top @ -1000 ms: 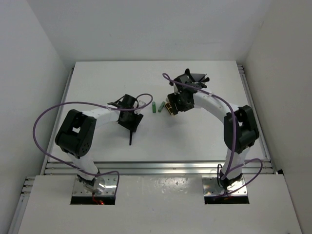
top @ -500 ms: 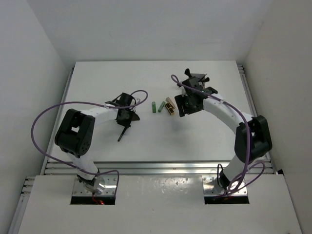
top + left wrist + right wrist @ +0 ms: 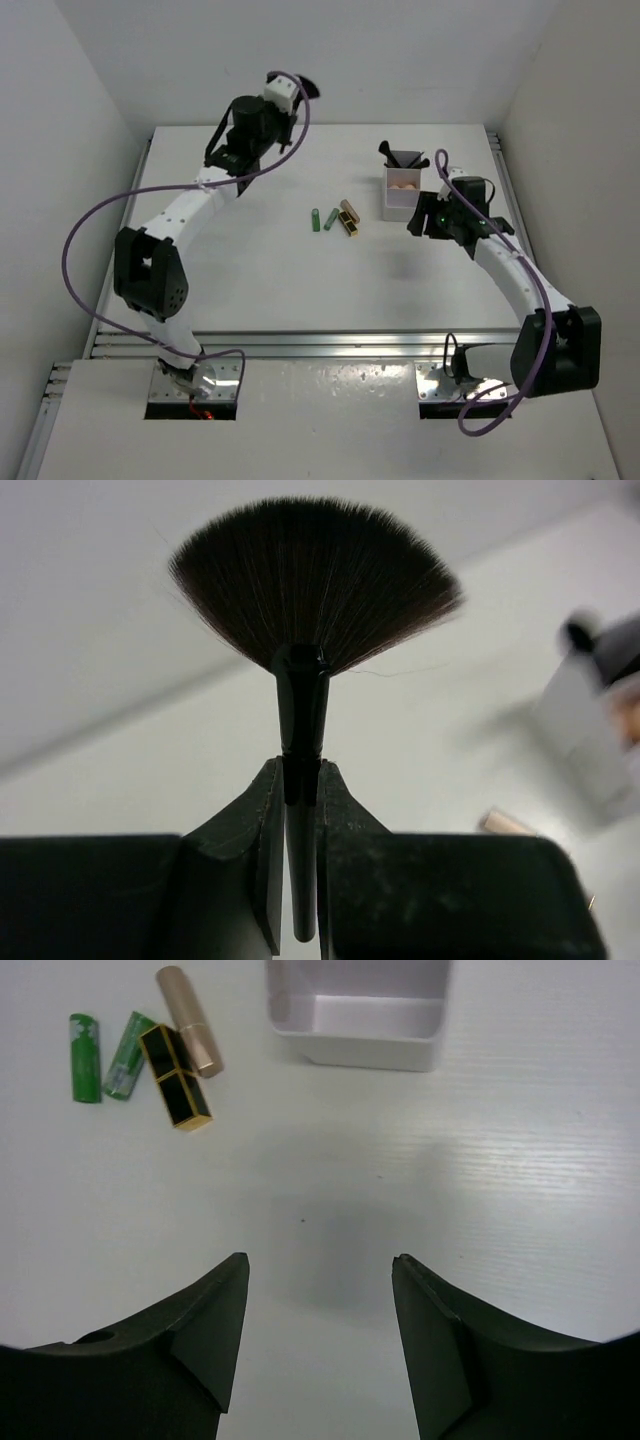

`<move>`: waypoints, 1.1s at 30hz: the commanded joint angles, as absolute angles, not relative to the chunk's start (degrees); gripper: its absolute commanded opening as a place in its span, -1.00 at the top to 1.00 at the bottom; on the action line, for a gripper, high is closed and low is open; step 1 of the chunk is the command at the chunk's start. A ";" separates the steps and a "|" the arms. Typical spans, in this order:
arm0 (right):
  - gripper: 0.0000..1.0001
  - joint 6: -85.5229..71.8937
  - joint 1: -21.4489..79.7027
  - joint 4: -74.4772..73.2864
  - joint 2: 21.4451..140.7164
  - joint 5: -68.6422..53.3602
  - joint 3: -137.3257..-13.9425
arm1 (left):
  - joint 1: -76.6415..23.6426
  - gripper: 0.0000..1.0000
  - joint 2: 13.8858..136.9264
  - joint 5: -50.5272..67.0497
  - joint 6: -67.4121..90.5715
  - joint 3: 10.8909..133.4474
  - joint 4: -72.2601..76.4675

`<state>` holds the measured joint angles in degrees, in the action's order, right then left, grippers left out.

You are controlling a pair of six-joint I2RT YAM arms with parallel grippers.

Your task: Organize the makeup

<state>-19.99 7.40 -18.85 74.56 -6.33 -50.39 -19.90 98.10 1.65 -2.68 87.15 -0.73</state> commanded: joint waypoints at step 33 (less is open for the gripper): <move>-0.19 -17.75 -7.38 -25.75 69.17 -15.47 -45.44 | -42.28 1.00 146.34 0.35 4.39 114.08 57.57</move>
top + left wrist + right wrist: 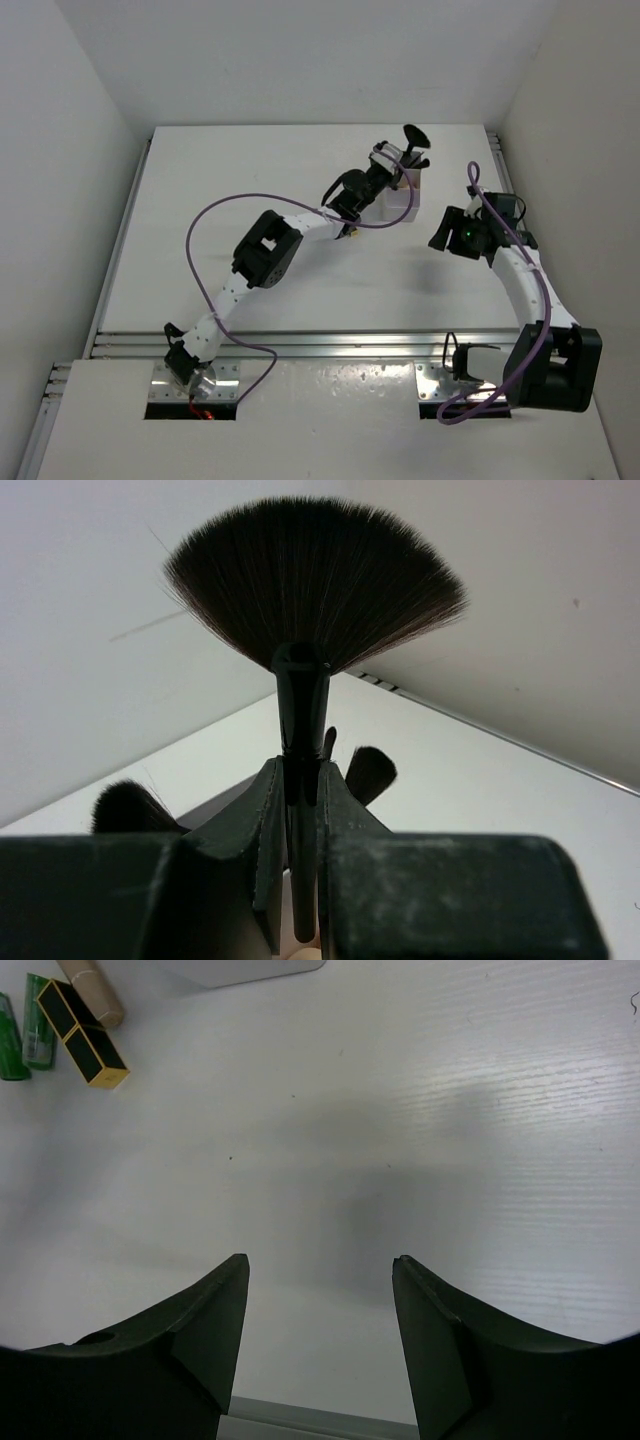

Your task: Organize the makeup

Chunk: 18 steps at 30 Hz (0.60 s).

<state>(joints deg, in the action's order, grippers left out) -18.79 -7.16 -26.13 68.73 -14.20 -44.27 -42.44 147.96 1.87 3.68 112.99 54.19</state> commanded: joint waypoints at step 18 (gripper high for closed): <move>-0.19 -16.61 -7.30 -28.74 69.43 -14.77 -49.74 | -39.64 1.00 144.40 11.69 4.48 119.00 61.70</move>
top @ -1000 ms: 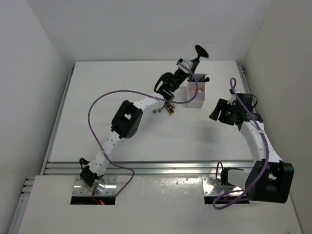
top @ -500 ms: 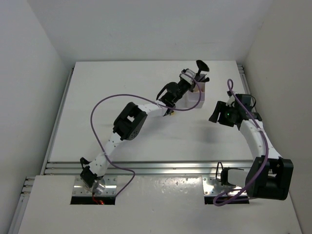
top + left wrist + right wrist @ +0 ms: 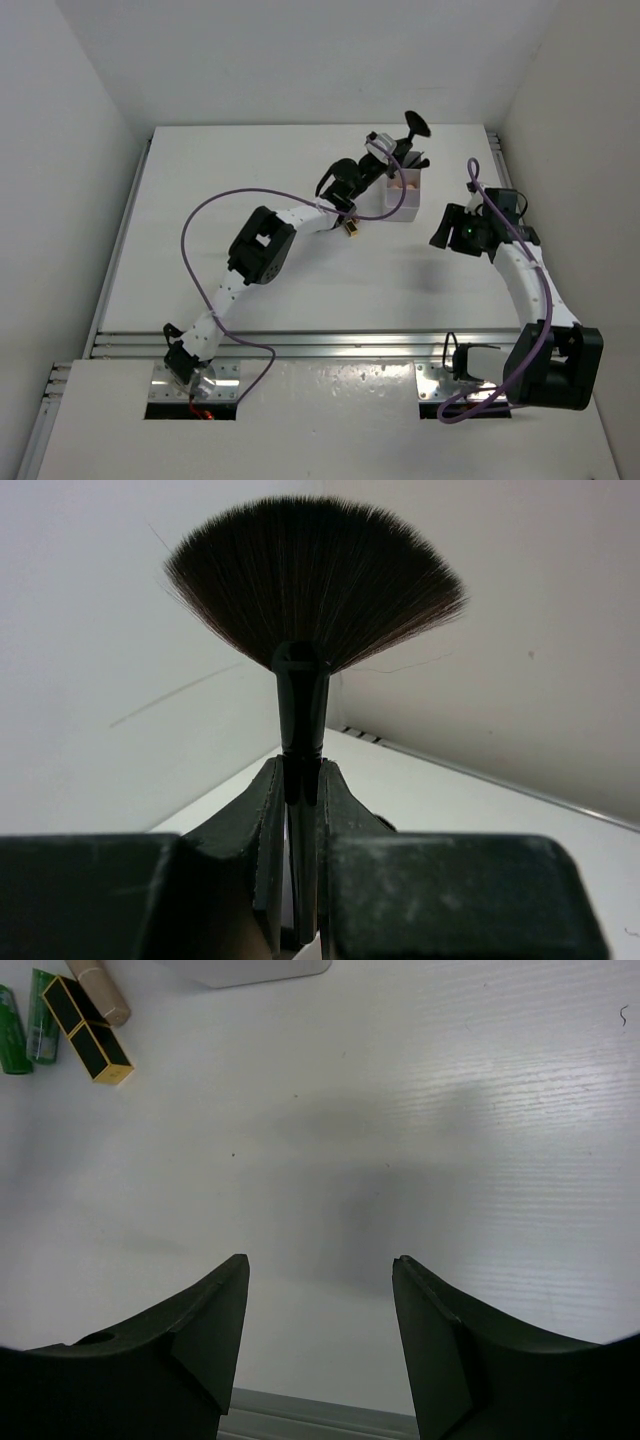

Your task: Organize the makeup

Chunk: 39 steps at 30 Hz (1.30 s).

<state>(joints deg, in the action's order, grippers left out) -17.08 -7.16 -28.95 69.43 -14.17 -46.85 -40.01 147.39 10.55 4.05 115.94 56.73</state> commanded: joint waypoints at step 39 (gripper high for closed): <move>-0.51 -11.87 -5.45 -28.30 76.20 -12.06 -57.39 | -34.55 -0.48 141.69 11.16 7.65 128.06 48.54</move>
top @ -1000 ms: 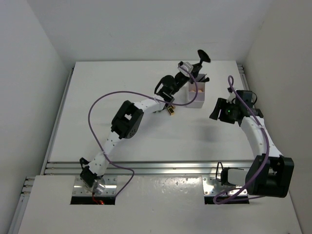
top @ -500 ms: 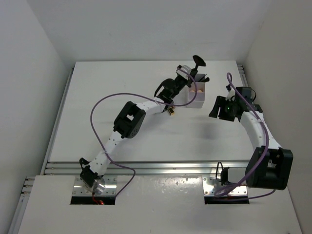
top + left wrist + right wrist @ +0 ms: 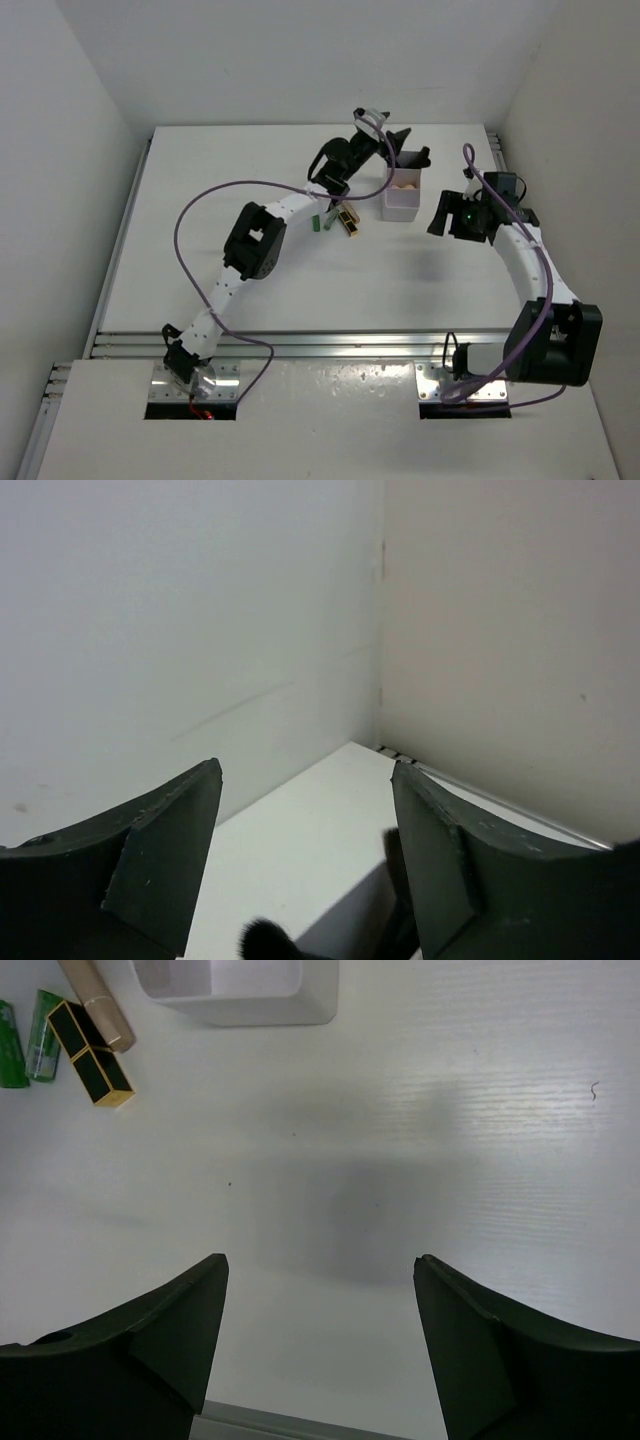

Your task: Organize the makeup

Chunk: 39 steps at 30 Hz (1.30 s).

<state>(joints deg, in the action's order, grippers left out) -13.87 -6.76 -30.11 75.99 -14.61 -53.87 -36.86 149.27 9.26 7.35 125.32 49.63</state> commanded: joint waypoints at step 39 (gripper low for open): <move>-0.15 -6.42 28.21 -44.56 125.94 0.96 -99.23 | -12.39 -0.52 73.30 -7.65 11.87 50.71 4.04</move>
<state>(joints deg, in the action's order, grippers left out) -6.20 28.36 -45.10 126.17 -0.80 -100.05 -13.15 73.84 -10.13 10.24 50.59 1.04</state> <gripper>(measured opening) 0.579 0.762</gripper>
